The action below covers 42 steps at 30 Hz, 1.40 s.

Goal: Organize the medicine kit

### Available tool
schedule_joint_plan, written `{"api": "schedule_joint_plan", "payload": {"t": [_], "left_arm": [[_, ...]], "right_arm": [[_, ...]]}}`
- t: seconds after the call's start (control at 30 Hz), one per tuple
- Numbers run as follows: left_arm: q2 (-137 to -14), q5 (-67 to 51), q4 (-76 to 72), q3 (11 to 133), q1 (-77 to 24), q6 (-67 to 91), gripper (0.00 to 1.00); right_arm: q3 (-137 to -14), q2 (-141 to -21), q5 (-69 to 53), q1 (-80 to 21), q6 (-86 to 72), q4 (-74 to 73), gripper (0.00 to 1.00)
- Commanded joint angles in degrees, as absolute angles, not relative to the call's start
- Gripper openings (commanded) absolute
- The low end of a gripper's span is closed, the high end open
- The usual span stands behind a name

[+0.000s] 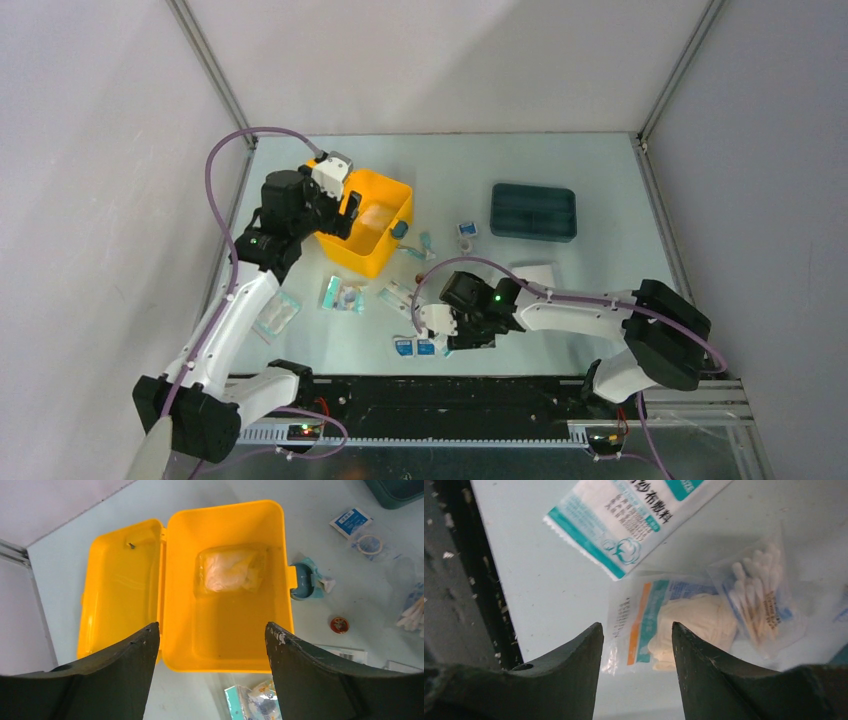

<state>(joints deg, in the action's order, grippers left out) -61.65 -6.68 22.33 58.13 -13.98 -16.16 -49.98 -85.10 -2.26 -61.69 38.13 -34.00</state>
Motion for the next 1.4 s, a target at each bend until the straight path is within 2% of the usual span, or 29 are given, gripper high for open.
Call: {"api": "schedule_joint_plan", "payload": {"t": [0.0,0.6,0.73,0.87,0.9,0.93,1.03,1.2,1.37], "left_arm": [[-59.53,-9.09,22.87,60.12,-13.62,-13.12,0.82],[-59.1,-9.85,22.85,60.78,-12.83,-13.14,0.82],[-59.0,-10.31,22.84,60.6,-12.78,-12.92,0.82],[-59.03,-11.22,22.77,60.41,-12.77,-12.88,0.82],[-59.18,-11.73,22.7,60.43,-12.82,-12.94,0.82],[-59.6,-12.24,22.6,60.49,-12.87,-13.12,0.82],[-61.77,-14.31,21.32,60.94,-13.62,-13.22,0.82],[-64.15,-17.45,18.97,62.46,-15.77,-17.33,0.81],[-66.39,-29.34,18.51,64.24,-16.54,-21.23,0.81]], "right_arm": [[-49.95,-86.44,5.31,-64.03,34.09,-28.5,0.58],[-50.01,-89.77,5.47,-69.28,29.51,-29.37,0.58],[-50.01,-92.1,10.82,-69.23,29.2,-26.88,0.51],[-49.95,-93.42,14.22,-69.13,28.56,-25.64,0.38],[-49.97,-92.94,14.89,-68.85,28.61,-26.01,0.29],[-50.0,-92.48,15.32,-68.62,28.86,-26.23,0.25],[-50.75,-88.92,15.27,-67.1,29.61,-28.66,0.01],[-56.03,-80.72,7.03,-63.94,31.82,-36.65,0.0],[-59.91,-73.69,-1.38,-56.87,35.81,-43.36,0.0]]}}
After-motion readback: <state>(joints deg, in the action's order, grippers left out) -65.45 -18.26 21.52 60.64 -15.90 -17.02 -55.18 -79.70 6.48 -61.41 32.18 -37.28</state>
